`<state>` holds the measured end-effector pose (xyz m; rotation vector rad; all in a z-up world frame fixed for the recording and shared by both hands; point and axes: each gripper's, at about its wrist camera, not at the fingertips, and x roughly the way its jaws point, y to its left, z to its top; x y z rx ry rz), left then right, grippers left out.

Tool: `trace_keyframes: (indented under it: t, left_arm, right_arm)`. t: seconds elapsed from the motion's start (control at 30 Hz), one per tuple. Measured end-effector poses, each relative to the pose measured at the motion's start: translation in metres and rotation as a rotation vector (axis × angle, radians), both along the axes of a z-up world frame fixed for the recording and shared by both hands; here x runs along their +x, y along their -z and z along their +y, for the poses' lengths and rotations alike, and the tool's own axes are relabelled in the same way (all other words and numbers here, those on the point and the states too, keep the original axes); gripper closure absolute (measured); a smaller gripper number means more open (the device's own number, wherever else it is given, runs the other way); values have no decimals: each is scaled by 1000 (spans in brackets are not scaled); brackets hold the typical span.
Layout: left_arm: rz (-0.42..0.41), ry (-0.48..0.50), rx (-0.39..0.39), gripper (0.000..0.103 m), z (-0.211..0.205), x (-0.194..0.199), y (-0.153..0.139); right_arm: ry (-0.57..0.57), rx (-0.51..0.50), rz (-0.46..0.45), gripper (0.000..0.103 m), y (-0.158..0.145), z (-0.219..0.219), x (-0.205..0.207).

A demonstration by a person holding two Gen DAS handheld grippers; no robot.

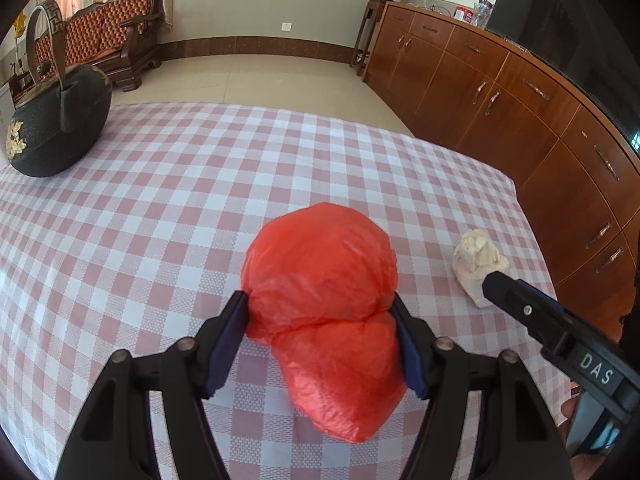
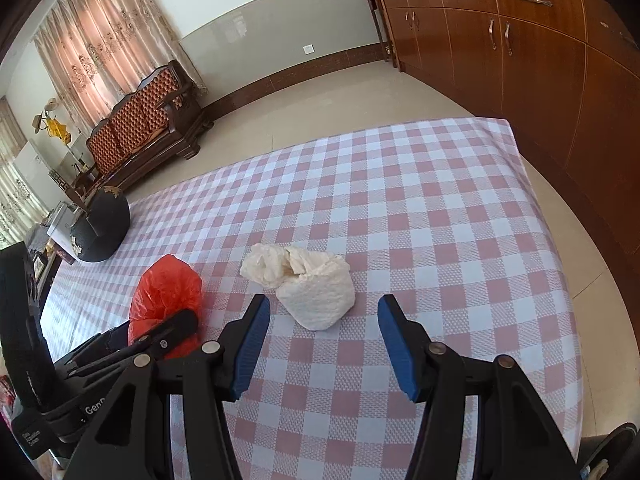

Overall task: Collect trash
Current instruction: 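Grasp the red plastic bags with the left tool while the right tool grasps the white paper, then carry the red bags and white paper over the black bin with both tools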

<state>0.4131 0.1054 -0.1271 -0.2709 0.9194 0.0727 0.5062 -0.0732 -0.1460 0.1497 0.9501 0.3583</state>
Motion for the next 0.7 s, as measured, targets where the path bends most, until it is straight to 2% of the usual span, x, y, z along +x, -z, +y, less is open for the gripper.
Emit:
trace_keyframes:
  t: [0.13, 0.3, 0.33, 0.37, 0.47, 0.7]
  left_arm:
    - [-19, 4, 11, 49, 6, -5, -1]
    - [-22, 4, 15, 57, 6, -7, -1]
    - [-23, 3, 15, 58, 6, -8, -1]
    - [-23, 3, 17, 59, 5, -7, -1]
    - [-24, 3, 12, 62, 2, -6, -1]
    - [-24, 4, -30, 63, 0, -20, -5]
  right_arm:
    - [-9, -14, 3, 45, 7, 10, 11]
    - [-34, -70, -28, 45, 8, 25, 15]
    - [-38, -78, -32, 49, 8, 28, 15]
    - [-41, -88, -36, 58, 8, 29, 15]
    - [-56, -108, -44, 61, 9, 32, 12]
    - [-51, -79, -40, 63, 3, 18, -7]
